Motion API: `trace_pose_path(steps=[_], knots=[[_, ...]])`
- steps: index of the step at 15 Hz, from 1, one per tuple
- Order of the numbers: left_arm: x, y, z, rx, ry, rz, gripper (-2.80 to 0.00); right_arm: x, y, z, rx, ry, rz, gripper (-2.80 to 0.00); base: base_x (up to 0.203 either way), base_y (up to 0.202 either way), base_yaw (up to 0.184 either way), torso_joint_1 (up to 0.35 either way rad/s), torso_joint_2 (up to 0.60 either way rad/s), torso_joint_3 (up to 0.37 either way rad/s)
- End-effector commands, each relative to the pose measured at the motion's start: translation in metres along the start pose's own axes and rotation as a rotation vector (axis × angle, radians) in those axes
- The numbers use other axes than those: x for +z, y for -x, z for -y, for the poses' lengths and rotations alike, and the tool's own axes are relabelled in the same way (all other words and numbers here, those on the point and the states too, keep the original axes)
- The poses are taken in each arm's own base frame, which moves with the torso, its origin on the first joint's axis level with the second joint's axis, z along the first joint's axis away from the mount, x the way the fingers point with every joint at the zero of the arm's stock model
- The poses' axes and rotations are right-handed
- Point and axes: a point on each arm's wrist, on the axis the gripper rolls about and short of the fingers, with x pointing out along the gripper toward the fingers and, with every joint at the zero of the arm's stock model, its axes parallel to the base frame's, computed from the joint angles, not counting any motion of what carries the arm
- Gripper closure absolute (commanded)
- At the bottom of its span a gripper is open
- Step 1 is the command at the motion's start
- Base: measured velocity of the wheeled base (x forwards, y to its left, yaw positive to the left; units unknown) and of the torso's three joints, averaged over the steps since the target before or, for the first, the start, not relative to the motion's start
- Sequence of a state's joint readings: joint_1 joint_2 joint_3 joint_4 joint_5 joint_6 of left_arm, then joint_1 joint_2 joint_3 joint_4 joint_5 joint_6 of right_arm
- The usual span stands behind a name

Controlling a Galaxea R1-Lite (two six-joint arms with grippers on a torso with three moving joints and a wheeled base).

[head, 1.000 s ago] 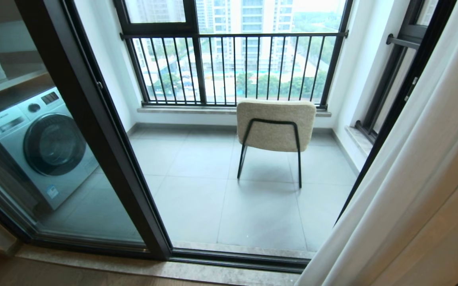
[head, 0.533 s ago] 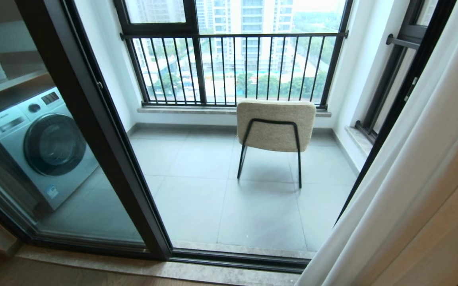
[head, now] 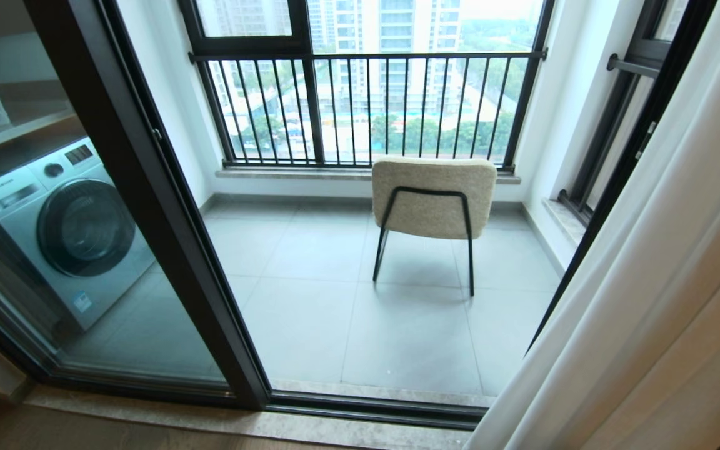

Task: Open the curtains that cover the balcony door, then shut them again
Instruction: Close the inner curtains on both sides

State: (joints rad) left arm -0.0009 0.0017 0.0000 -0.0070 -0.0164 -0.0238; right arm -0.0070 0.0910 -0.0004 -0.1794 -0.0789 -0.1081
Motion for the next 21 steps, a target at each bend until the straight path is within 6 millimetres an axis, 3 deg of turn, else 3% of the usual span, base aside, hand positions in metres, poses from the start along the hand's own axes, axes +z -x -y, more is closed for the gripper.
trace_pose_path(steps=[1, 21], knots=[[0.0001, 0.0, 0.0, 0.0, 0.001, 0.001, 0.0, -0.0064, 0.0084, -0.0011, 0.046, -0.004, 0.044, 0.0, 0.0, 0.0, 0.0, 0.0, 0.0, 0.0], [0.0001, 0.0, 0.0, 0.0, 0.001, 0.001, 0.0, -0.0126, 0.0084, -0.0022, 0.068, -0.057, -0.017, 0.0, 0.0, 0.0, 0.0, 0.0, 0.0, 0.0]])
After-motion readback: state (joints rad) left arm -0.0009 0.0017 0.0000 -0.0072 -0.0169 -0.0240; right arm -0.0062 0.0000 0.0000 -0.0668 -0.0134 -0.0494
